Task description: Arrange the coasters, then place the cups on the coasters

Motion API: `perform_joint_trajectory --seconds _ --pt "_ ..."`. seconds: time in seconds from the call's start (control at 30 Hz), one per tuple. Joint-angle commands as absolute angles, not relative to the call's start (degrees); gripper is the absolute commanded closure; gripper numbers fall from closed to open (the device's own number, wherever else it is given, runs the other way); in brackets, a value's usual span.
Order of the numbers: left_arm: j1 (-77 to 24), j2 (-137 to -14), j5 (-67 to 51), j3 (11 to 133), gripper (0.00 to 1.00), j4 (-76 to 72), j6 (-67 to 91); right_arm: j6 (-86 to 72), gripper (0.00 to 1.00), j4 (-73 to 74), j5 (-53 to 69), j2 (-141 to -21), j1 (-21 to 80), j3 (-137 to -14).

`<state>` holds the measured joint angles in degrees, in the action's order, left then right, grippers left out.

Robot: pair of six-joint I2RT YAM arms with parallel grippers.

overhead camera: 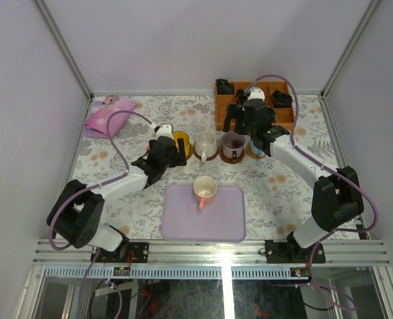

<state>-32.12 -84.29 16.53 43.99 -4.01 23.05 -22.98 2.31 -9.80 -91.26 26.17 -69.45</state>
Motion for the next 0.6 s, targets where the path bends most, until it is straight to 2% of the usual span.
perform_joint_trajectory --seconds 0.0,0.2,0.37,0.5,0.57 --pt "-32.5 -79.3 18.5 45.0 0.22 -2.3 21.6 -22.3 0.01 1.8 -10.5 -90.1 26.0 -70.9" --pt "-32.5 -70.2 15.8 43.8 0.14 5.3 21.7 -21.4 0.01 2.1 -11.5 -89.0 26.0 -71.0" --pt "-33.4 -63.0 7.2 42.4 0.09 11.2 22.2 -22.5 0.01 3.7 -11.9 -89.4 26.0 -72.2" --pt "-37.3 -58.2 4.1 41.1 0.08 14.7 24.4 -23.3 0.01 4.7 -12.0 -89.2 26.0 -72.4" --pt "-39.9 -55.9 3.3 40.3 0.03 15.4 25.2 -23.5 0.01 5.3 -11.9 -89.0 25.9 -72.3"
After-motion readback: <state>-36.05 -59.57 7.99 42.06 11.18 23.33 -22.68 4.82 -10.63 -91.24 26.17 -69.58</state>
